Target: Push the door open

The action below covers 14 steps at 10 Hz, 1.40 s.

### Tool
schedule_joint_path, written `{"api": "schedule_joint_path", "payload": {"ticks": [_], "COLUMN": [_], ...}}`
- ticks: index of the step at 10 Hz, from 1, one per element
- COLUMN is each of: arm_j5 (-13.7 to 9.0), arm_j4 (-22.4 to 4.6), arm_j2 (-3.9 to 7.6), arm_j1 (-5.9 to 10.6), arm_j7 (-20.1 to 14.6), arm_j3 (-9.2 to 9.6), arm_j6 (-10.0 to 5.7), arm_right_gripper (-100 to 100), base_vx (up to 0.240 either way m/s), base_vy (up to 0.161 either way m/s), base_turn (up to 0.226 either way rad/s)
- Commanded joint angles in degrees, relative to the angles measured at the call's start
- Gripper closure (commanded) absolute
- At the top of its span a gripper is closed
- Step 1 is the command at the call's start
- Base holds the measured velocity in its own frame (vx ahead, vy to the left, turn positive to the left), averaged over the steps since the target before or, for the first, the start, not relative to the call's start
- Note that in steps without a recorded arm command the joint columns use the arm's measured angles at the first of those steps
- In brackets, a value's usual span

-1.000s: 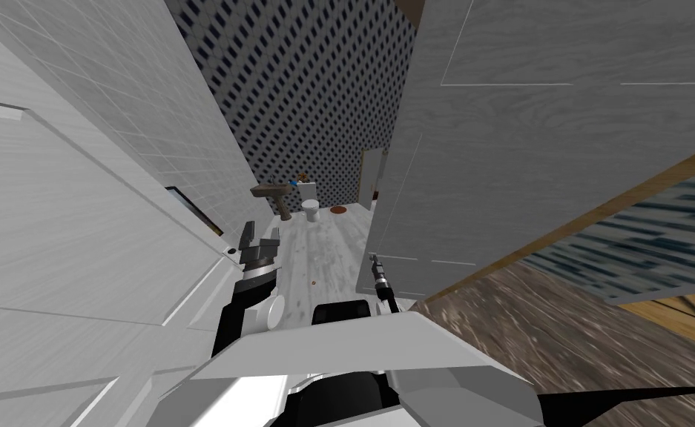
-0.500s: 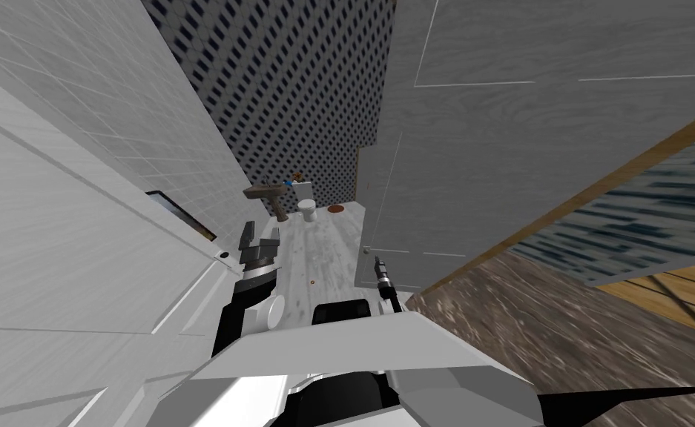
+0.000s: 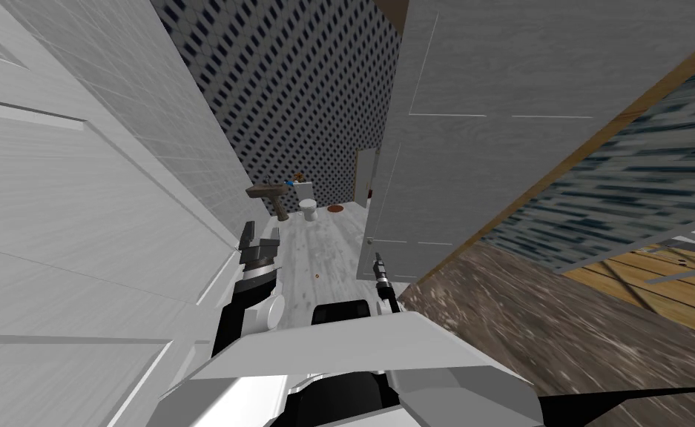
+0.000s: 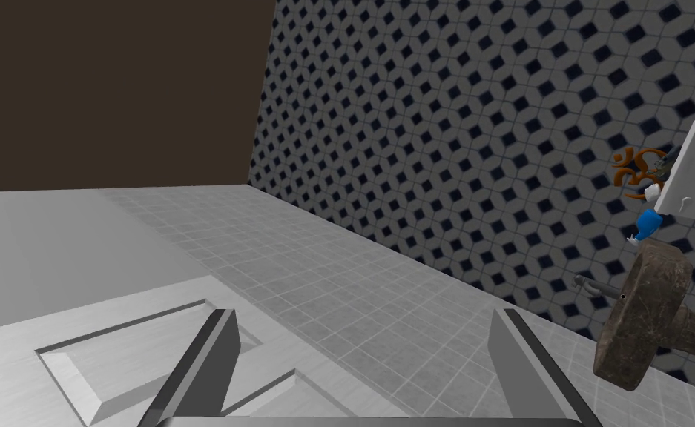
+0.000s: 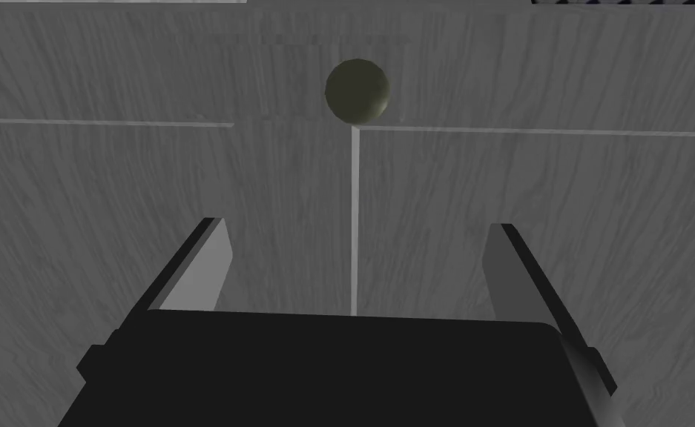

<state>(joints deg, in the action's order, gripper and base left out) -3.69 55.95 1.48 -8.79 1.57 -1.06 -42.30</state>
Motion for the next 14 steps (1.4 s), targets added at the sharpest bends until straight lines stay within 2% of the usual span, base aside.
{"api": "schedule_joint_path", "payload": {"ticks": [1, 2, 5, 7, 9, 10, 11, 14], "arm_j5": [0.0, -0.1, -0.2, -0.3, -0.3, -0.3, -0.3, -0.3], "arm_j4": [0.0, -0.4, -0.9, -1.3, -1.8, -1.7, -1.7, -1.7], "arm_j2": [0.0, 0.86, 1.23, 1.03, 0.19, 0.44, 0.44, 0.44], "arm_j1": [0.0, 0.3, 0.71, 1.06, 1.44, 1.38, 1.38, 1.38], "arm_j7": [0.0, 0.1, 0.3, 0.4, 0.5, 0.5, 0.5, 0.5], "arm_j3": [0.0, -0.26, -0.59, -0.86, -1.16, -1.08, -1.08, -1.08], "arm_j6": [0.0, -0.18, -0.43, -0.64, -0.87, -0.79, -0.79, -0.79], "arm_right_gripper": [-100, -100, -100, -100, -100, -100, 100, 100], "base_vx": [-0.089, 0.091, 0.2, 0.216, 0.196, 0.076, -0.016, -0.02], "base_vy": [0.056, 0.017, -0.015, -0.033, -0.016, -0.012, 0.005, 0.002], "base_turn": [-0.018, 0.023, 0.02, 0.017, 0.022, -0.003, 0.003, 0.003]}}
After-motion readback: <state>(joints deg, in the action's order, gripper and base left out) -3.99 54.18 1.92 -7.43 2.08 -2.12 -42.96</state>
